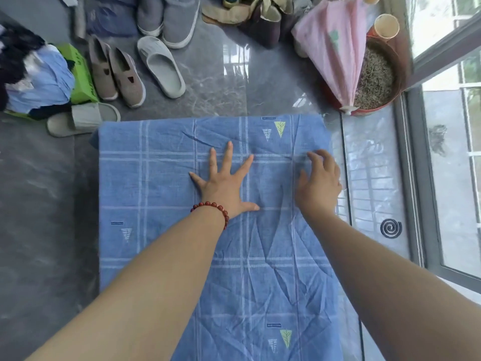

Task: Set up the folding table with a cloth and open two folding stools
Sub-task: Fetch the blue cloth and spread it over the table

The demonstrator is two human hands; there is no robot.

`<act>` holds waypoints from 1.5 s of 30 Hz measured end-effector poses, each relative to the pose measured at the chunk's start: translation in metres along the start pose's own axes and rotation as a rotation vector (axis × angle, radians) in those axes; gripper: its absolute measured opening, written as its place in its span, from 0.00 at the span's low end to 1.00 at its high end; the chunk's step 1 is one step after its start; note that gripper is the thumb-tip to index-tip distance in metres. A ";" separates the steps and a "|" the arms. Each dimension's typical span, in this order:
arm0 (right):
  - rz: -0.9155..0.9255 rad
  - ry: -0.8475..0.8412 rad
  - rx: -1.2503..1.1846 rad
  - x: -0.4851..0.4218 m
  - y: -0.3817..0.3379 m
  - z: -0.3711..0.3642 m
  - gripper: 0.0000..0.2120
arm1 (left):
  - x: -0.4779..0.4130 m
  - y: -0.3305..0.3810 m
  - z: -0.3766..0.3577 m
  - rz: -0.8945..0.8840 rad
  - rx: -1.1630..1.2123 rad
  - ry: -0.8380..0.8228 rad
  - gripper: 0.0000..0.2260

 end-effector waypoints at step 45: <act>0.226 -0.280 0.109 0.123 0.002 -0.025 0.27 | 0.093 -0.018 -0.039 -0.015 -0.051 0.005 0.48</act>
Point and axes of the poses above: each hand's wrist, its own x-axis away from the middle knuckle, its own z-axis out of the back of the hand, y = z × x, the point moved 10 cm from there along -x, towards the middle knuckle, and after that the axes turned 15 degrees about y, right-handed, at the moved point
